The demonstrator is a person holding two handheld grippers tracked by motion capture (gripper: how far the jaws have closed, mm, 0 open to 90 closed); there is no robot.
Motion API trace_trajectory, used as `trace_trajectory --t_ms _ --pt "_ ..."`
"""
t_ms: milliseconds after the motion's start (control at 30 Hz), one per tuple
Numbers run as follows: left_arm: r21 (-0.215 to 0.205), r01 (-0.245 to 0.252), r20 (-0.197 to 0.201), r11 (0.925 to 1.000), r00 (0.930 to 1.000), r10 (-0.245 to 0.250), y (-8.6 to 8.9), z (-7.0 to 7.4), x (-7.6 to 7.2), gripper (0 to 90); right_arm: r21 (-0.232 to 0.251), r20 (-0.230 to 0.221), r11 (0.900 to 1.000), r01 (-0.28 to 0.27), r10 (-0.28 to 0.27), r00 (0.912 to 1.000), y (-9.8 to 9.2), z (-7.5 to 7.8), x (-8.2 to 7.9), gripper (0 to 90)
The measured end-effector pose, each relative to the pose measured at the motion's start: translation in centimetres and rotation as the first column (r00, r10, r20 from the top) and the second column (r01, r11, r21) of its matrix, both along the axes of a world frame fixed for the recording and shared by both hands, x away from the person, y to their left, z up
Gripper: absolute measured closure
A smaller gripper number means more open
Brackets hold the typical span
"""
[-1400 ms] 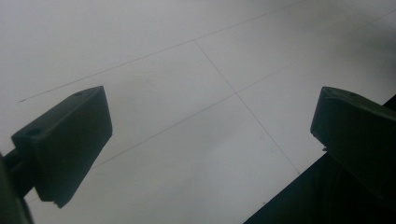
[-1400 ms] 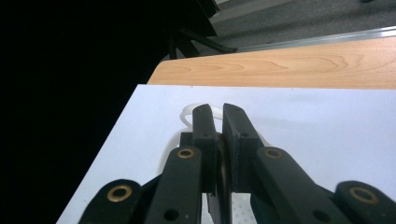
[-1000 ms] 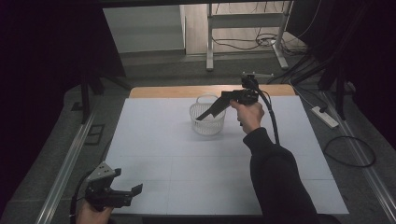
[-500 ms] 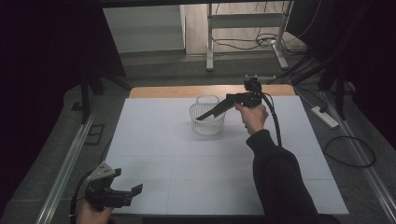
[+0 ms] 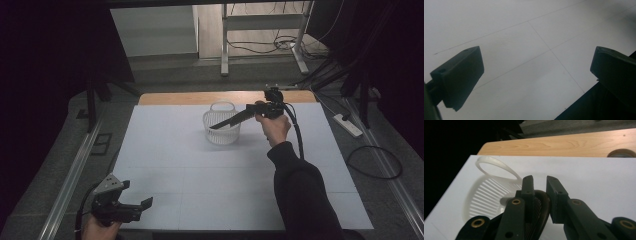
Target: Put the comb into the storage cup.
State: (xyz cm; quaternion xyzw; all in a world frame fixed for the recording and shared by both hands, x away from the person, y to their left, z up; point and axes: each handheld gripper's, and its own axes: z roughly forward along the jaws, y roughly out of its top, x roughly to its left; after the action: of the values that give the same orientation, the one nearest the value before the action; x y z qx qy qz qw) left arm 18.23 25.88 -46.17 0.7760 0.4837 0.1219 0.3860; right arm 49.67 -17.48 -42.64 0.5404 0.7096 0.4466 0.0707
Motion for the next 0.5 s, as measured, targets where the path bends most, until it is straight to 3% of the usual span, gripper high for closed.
trace_trajectory --t_ms 200,333,500 --pt "0.002 -0.001 -0.002 1.0 1.0 0.001 -0.02 -0.02 0.03 0.0 -0.074 0.029 0.997 -0.005 0.007 0.9996 0.23 0.03 -0.19 72.4" --pt "0.002 -0.002 -0.002 1.0 1.0 0.002 -0.01 -0.02 0.02 0.0 -0.152 0.07 0.988 0.0 0.011 0.9975 0.68 0.23 -0.46 64.8" --pt "-0.001 -0.003 -0.004 1.0 1.0 0.003 0.01 -0.02 0.04 0.0 -0.184 0.076 0.983 0.006 0.009 0.9971 0.67 0.24 -0.54 54.1"
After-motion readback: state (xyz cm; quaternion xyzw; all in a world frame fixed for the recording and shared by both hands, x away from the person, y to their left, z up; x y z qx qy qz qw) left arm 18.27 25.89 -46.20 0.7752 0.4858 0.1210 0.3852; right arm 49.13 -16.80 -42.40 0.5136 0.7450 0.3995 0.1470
